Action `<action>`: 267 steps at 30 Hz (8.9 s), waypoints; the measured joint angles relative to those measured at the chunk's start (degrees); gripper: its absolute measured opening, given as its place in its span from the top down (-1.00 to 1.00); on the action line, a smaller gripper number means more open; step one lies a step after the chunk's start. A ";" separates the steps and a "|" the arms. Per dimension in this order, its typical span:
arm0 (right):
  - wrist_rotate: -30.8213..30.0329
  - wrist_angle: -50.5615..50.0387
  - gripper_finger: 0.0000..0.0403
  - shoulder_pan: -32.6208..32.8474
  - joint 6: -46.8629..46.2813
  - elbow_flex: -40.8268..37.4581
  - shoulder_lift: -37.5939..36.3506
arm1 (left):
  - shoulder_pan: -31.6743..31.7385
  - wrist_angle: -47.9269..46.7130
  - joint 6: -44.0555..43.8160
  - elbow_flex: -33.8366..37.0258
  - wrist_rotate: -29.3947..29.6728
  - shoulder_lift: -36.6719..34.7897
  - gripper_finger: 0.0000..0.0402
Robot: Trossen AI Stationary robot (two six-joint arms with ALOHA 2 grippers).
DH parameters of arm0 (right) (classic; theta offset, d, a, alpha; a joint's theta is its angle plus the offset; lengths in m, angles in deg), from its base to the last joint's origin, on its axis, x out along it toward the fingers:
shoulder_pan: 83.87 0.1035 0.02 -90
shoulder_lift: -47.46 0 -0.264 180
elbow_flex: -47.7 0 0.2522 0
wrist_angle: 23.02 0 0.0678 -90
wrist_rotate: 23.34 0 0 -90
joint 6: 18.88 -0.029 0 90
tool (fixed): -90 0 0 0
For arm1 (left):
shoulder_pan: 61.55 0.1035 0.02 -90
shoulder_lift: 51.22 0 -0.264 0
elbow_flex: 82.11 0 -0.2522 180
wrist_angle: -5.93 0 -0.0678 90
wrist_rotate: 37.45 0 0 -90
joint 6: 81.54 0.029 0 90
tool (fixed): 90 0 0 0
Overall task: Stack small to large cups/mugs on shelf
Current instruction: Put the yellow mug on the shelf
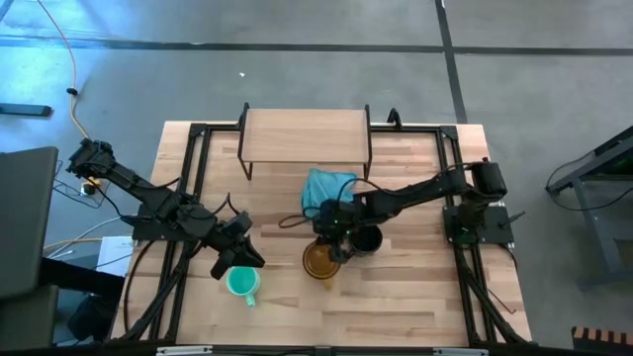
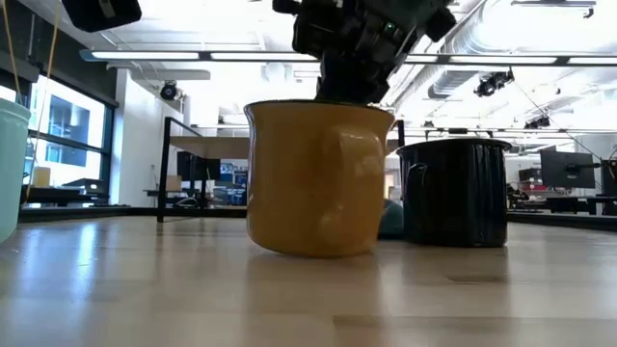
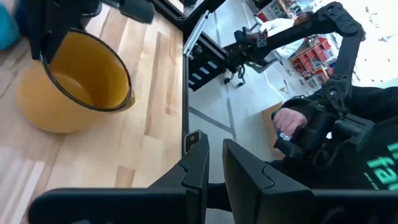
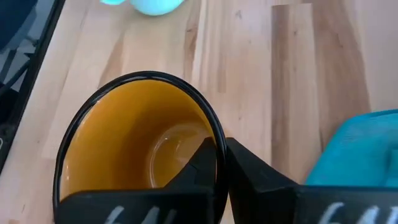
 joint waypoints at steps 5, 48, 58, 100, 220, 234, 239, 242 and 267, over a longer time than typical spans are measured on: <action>-0.44 1.29 1.00 -2.87 -0.10 0.00 0.01 | 0.00 -0.47 0.00 0.00 0.00 0.00 0.81; 3.43 -23.97 1.00 -17.24 4.46 28.55 0.02 | -21.65 -6.80 9.03 0.00 42.39 -8.45 0.81; 3.58 -29.16 1.00 -23.47 5.22 38.80 3.65 | -21.75 -9.67 9.51 0.00 45.99 -10.47 0.81; 8.84 -42.16 1.00 -18.85 9.89 56.31 16.92 | -21.73 -25.94 -4.08 0.00 52.48 -10.48 0.81; 16.89 -60.22 1.00 -50.32 32.30 61.07 14.25 | -21.75 -40.84 -22.69 0.00 53.72 -10.40 0.81; 17.49 -60.19 1.00 -51.25 32.79 61.07 14.53 | -21.73 -41.32 -22.63 0.00 53.99 -10.40 0.81; 17.80 -60.58 1.00 -51.10 32.80 61.07 15.33 | -21.73 -41.41 -22.60 0.00 54.01 -10.40 0.81; 17.92 -60.32 1.00 -51.07 32.81 61.07 15.43 | -21.75 -41.41 -22.62 0.00 54.01 -10.40 0.81; 17.37 -60.48 1.00 -51.10 32.54 61.07 15.45 | -21.73 -41.51 -22.64 0.00 54.01 -10.42 0.81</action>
